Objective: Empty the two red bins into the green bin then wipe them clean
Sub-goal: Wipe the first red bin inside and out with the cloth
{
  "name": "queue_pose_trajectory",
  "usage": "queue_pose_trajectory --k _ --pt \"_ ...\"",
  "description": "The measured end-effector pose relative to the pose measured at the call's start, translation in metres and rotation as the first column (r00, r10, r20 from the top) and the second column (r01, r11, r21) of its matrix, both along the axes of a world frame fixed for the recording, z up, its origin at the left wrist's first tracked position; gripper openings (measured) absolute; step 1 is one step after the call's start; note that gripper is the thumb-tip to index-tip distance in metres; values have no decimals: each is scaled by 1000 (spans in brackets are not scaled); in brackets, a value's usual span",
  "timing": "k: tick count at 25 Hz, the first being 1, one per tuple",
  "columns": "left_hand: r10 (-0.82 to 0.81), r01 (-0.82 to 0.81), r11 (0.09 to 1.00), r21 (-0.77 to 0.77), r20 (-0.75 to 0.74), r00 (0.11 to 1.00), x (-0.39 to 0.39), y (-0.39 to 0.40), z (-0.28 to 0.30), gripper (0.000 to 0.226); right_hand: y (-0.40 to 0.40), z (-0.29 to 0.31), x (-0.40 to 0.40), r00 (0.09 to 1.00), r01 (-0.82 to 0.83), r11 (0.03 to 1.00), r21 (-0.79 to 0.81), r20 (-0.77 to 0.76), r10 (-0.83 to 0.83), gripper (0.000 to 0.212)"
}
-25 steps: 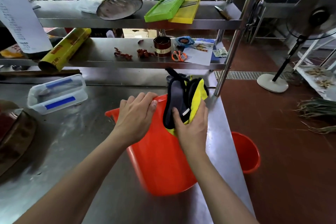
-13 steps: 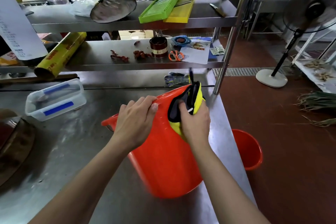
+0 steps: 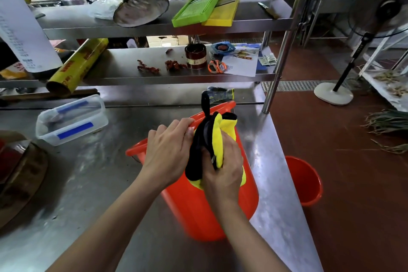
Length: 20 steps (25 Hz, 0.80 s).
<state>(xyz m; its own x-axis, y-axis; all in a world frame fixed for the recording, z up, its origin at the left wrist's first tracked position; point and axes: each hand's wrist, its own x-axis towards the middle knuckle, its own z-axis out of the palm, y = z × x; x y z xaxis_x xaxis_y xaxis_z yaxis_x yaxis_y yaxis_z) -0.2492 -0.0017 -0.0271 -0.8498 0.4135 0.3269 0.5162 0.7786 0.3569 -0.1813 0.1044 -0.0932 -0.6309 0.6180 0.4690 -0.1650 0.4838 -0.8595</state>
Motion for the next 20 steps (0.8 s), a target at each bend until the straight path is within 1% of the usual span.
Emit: queue_pose_trajectory --k 3,5,8,11,14,17,20 --pt "8 -8 1000 3 -7 1000 -2 3 1 50 8 1 -10 999 -9 998 67 35 7 46" --pt "15 -15 1000 8 3 1000 -5 3 1 49 12 3 -19 997 -20 999 31 76 18 45" --pt "23 -23 999 26 1 1000 -5 0 1 47 13 6 -24 996 4 1000 -10 91 -3 49" --pt "34 -35 999 22 10 999 -10 -2 1 45 15 2 -27 997 -11 996 94 83 3 52" --pt "53 -54 998 21 38 998 -20 -4 1 47 24 -19 -22 997 -36 981 190 71 23 54" --pt "53 -55 998 25 77 996 -31 -9 1 51 32 -44 -3 996 -43 984 174 78 30 56" --pt "53 -56 998 24 94 994 -36 -10 3 53 40 -65 24 992 -33 991 129 125 17 58"
